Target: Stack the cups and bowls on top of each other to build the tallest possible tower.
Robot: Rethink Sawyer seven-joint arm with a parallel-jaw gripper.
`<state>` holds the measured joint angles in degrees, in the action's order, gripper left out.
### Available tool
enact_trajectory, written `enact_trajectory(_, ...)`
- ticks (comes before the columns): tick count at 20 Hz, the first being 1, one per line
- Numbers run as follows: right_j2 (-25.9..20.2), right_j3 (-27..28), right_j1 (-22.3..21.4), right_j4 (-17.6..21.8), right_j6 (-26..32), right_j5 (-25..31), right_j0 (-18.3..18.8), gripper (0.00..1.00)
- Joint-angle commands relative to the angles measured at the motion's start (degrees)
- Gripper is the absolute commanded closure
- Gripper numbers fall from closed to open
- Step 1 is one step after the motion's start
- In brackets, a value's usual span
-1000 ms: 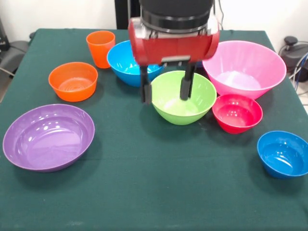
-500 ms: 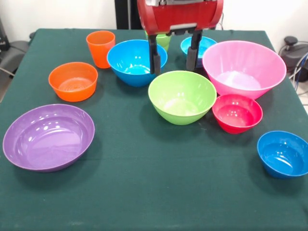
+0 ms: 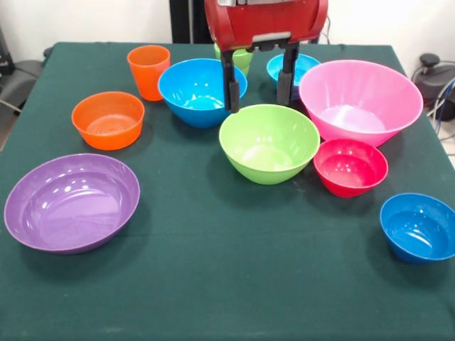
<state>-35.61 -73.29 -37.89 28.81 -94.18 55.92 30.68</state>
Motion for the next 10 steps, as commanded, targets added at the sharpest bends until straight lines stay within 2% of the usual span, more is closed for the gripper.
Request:
enact_trajectory(1, 3.48, -7.17, 3.13, 2.44, -1.26, -6.29, 0.33, 0.00)
enact_trajectory(10, 4.07, -5.29, 3.92, 1.69, 0.20, -5.32, -0.33, 0.00)
